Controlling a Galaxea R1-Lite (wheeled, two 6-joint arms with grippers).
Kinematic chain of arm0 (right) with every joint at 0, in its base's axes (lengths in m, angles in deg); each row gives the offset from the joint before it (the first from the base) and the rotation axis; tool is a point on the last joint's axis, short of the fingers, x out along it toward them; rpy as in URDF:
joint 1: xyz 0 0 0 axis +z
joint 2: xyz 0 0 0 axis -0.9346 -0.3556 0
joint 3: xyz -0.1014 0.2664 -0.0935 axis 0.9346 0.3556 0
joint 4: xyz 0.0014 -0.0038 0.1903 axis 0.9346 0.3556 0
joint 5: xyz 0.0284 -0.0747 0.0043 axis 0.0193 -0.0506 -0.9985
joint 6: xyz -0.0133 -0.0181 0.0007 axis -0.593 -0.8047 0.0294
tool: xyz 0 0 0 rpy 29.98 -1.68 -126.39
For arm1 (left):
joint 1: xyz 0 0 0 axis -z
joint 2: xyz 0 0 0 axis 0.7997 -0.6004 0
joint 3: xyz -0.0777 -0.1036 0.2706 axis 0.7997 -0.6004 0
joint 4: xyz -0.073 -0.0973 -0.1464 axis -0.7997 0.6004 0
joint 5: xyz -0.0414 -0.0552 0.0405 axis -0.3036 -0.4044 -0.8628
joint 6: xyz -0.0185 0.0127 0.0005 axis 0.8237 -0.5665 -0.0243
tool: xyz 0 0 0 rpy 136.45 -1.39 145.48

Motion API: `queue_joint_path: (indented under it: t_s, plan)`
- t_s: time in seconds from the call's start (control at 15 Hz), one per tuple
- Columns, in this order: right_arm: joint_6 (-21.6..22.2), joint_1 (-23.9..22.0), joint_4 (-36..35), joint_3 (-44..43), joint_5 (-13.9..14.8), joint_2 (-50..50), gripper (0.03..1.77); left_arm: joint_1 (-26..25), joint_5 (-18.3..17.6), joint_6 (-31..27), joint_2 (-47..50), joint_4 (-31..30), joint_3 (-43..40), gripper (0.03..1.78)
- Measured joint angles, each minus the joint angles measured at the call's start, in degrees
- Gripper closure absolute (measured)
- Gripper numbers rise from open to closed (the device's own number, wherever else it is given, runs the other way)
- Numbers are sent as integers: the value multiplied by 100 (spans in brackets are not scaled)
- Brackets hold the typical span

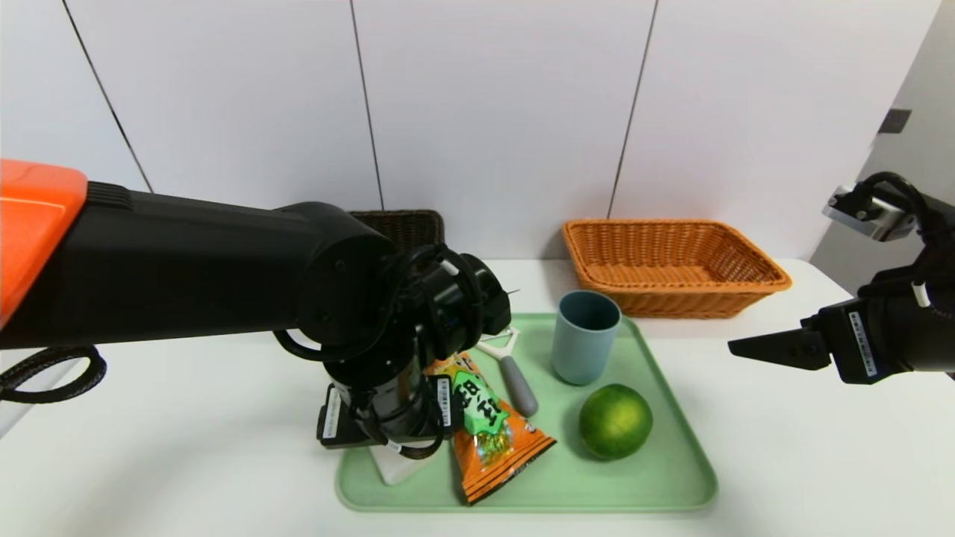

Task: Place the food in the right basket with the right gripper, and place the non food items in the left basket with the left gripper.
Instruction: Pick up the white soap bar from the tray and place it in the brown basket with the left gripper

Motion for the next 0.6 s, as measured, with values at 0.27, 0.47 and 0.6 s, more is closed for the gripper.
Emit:
queue_joint_path:
  t_s: [0.27, 0.47, 0.6]
  plan:
    - [-2, 0, 0, 27, 0, 13, 10, -11, 6, 4, -105, -1, -9, 12]
    - [1, 0, 0, 72, -5, 30, 10, -11, 12, 6, -204, -1, -15, 12]
    - [1, 0, 0, 105, -5, 49, 10, -29, 12, 28, -269, -20, -6, 12]
